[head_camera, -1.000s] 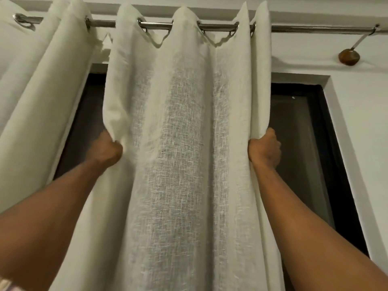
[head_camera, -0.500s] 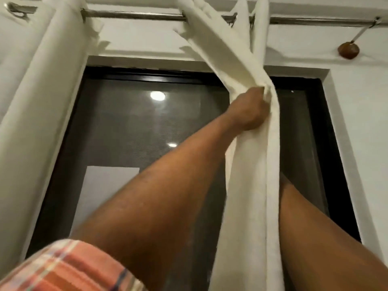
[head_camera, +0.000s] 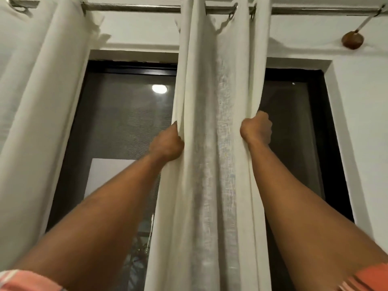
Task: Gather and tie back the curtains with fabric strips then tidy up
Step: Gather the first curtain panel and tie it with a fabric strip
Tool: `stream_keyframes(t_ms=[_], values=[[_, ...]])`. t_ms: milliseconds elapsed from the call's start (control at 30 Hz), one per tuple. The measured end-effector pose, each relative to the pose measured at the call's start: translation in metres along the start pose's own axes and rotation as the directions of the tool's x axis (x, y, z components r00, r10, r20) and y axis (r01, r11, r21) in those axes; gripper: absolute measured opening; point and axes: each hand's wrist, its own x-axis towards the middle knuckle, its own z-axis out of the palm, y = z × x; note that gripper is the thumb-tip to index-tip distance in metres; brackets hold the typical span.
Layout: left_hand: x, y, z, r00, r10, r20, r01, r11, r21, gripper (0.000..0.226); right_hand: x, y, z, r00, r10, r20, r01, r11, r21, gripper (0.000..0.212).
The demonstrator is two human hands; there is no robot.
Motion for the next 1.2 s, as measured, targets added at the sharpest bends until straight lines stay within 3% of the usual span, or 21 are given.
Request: stream_keyframes(t_ms=[100, 200, 300, 400, 467, 533, 633, 700, 800, 900, 1033, 1167, 1200], values=[[-0.004, 0.001, -0.007, 1.000, -0.009, 0.019, 0.011, 0.998, -0.063, 0.038, -0.016, -0.024, 0.010, 0.980, -0.097, 0.175, 0.086, 0.994, 0.066, 0.044], [-0.003, 0.007, -0.007, 0.997, 0.050, 0.055, -0.042, 0.991, -0.130, 0.031, -0.030, -0.072, 0.013, 0.856, -0.319, 0.407, 0.245, 0.943, 0.224, 0.042], [-0.007, 0.010, -0.004, 0.990, 0.120, 0.077, -0.084, 0.927, -0.366, 0.030, -0.025, -0.121, 0.003, 0.768, -0.440, 0.465, 0.370, 0.898, 0.238, 0.039], [-0.013, 0.012, -0.006, 0.991, 0.078, 0.105, -0.004, 0.819, -0.574, 0.015, -0.023, -0.135, -0.003, 0.717, -0.439, 0.541, 0.422, 0.891, 0.164, 0.048], [-0.015, 0.016, -0.010, 0.982, 0.160, 0.096, -0.055, 0.742, -0.668, 0.012, -0.023, -0.126, -0.003, 0.723, -0.421, 0.548, 0.421, 0.897, 0.132, 0.047], [-0.019, 0.022, -0.015, 0.979, 0.203, 0.013, -0.160, 0.809, -0.565, 0.021, -0.021, -0.106, -0.001, 0.745, -0.384, 0.545, 0.406, 0.910, 0.085, 0.045], [-0.014, 0.023, -0.013, 0.996, 0.086, -0.011, -0.079, 0.854, -0.515, 0.046, -0.016, -0.070, -0.006, 0.835, -0.303, 0.460, 0.343, 0.939, -0.005, 0.047], [-0.012, 0.023, -0.010, 0.994, 0.038, -0.101, -0.076, 0.912, -0.402, 0.065, -0.011, -0.048, -0.009, 0.892, -0.248, 0.377, 0.275, 0.961, -0.018, 0.046], [-0.014, 0.036, -0.011, 0.929, 0.062, -0.364, -0.109, 0.988, -0.111, 0.068, -0.004, -0.029, -0.013, 0.945, -0.181, 0.272, 0.199, 0.979, -0.039, 0.039], [-0.017, 0.059, -0.012, 0.836, 0.198, -0.512, -0.222, 0.975, 0.014, 0.058, 0.004, -0.020, -0.017, 0.965, -0.204, 0.163, 0.220, 0.972, -0.083, 0.026], [-0.018, 0.093, -0.004, 0.848, 0.301, -0.437, -0.360, 0.931, -0.057, 0.037, 0.011, -0.015, -0.017, 0.969, -0.231, 0.088, 0.241, 0.963, -0.121, 0.018], [-0.013, 0.118, 0.021, 0.934, 0.185, -0.304, -0.256, 0.943, -0.212, 0.043, 0.013, -0.009, -0.018, 0.970, -0.213, 0.119, 0.219, 0.975, -0.045, 0.012], [-0.011, 0.122, 0.028, 0.955, 0.144, -0.259, -0.211, 0.945, -0.251, 0.048, 0.014, -0.007, -0.019, 0.969, -0.203, 0.140, 0.207, 0.978, -0.015, 0.019]])
